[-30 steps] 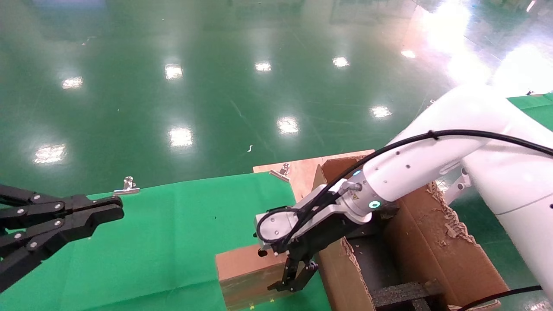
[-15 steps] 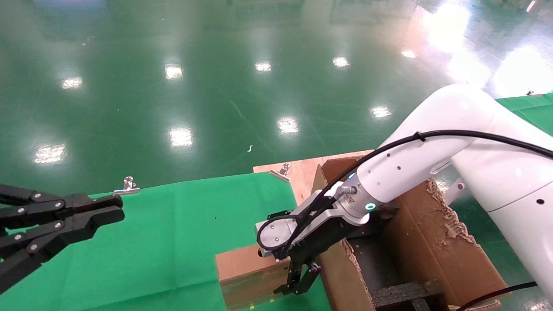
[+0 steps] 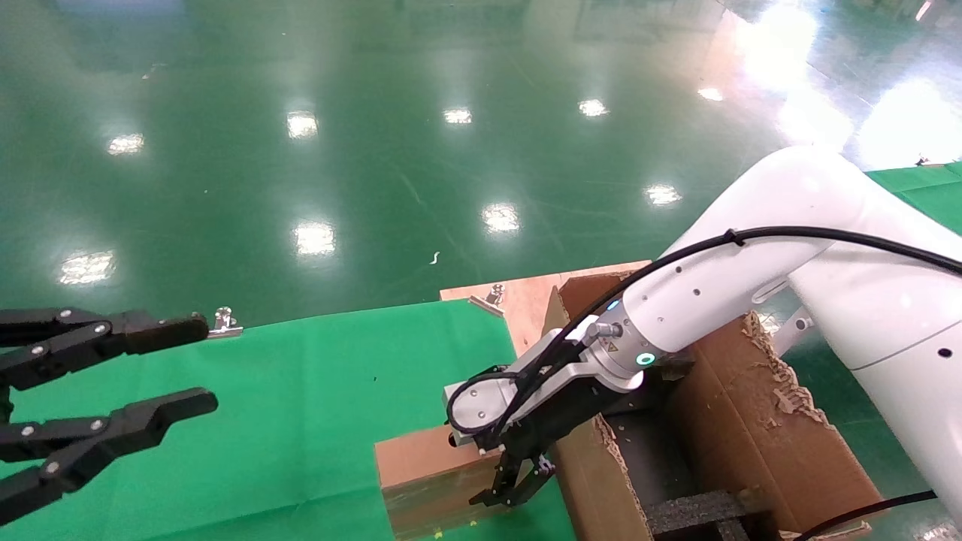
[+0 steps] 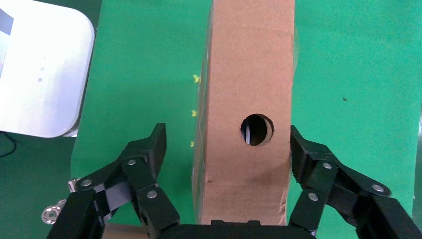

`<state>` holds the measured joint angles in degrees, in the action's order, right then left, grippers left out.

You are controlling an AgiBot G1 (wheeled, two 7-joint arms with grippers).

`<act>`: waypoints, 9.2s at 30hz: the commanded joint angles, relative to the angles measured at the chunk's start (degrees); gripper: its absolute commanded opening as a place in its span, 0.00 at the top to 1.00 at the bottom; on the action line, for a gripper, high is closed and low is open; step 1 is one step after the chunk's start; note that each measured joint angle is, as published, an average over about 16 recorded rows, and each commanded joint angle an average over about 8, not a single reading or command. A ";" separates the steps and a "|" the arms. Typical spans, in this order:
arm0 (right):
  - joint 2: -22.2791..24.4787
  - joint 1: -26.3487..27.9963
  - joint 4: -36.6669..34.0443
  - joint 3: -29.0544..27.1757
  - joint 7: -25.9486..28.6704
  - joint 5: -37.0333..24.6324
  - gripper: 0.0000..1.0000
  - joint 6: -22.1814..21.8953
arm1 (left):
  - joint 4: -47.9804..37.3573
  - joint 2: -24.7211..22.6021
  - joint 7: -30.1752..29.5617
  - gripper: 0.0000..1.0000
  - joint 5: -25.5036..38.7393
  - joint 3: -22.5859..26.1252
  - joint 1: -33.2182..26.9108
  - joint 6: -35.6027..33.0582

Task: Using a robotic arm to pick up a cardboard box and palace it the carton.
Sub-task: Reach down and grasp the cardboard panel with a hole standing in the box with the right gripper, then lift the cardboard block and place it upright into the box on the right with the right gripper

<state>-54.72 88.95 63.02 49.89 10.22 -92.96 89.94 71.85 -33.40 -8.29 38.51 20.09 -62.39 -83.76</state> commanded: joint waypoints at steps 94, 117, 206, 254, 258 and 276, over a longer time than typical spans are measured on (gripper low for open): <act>39.26 45.79 -11.46 38.42 -1.19 20.32 1.00 0.04 | -0.03 0.02 0.02 0.00 -0.09 0.03 0.01 0.01; 45.55 38.46 3.62 42.83 32.19 14.62 1.00 -17.06 | -0.03 0.02 0.02 0.00 -0.09 0.03 0.00 0.01; 33.62 9.92 14.30 57.39 112.73 -30.58 1.00 -55.35 | -0.03 0.03 0.04 0.00 -0.11 0.07 0.00 0.03; 20.55 -2.76 -0.07 59.82 121.79 -35.03 0.37 -60.42 | -0.04 0.04 0.05 0.00 -0.13 0.08 0.00 0.04; 20.39 -2.90 -0.42 59.98 121.11 -34.71 0.00 -61.03 | -0.05 0.04 0.05 0.00 -0.13 0.08 0.01 0.05; 21.06 -1.85 0.72 59.71 120.89 -35.33 0.00 -61.07 | -0.05 0.04 0.06 0.00 -0.14 0.08 0.00 0.05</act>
<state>-33.59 87.11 63.78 109.58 131.18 -128.29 28.90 71.80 -33.36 -8.23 38.37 20.17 -62.39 -83.71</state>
